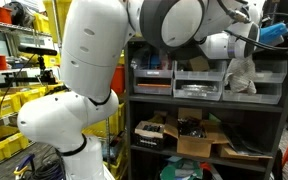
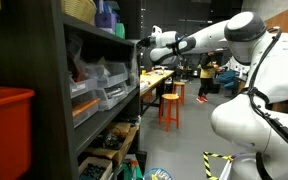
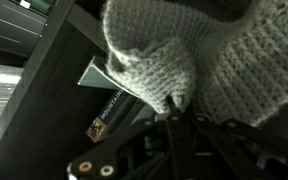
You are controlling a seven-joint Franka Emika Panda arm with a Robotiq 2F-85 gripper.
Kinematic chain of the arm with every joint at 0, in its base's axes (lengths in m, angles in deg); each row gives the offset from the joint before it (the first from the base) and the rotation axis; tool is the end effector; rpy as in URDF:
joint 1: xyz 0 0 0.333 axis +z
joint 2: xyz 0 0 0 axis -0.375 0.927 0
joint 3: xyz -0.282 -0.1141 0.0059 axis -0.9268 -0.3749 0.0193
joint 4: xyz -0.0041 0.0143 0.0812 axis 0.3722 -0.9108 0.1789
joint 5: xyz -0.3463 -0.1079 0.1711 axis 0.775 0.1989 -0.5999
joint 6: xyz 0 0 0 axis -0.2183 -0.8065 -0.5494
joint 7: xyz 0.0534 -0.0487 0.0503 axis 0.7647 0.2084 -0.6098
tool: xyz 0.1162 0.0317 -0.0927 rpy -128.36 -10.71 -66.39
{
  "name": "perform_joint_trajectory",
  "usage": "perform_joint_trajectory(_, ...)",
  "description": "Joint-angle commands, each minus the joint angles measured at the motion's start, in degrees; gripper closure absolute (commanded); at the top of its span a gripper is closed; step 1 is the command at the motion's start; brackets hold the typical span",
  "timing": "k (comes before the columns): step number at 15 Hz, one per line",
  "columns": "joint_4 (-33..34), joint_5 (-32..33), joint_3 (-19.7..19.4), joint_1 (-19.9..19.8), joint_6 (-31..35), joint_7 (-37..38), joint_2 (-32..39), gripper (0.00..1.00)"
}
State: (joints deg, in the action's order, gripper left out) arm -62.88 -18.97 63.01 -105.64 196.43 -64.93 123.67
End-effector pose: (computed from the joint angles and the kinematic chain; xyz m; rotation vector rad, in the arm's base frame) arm 0.6477 -0.2445 0.6018 1.9054 0.5699 1.8355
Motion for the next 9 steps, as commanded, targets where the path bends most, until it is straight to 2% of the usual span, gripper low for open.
perform_joint_trajectory(1,-2.2,1.7,0.9,-1.3,0.8,-0.5,-1.7,0.99)
perform_joint_trajectory(5,-4.6,3.7,1.4,-2.4,3.5,-0.5,-2.5,0.99)
perform_joint_trajectory(9,-5.8,6.8,4.8,-4.9,2.6,-2.8,-0.8,0.99)
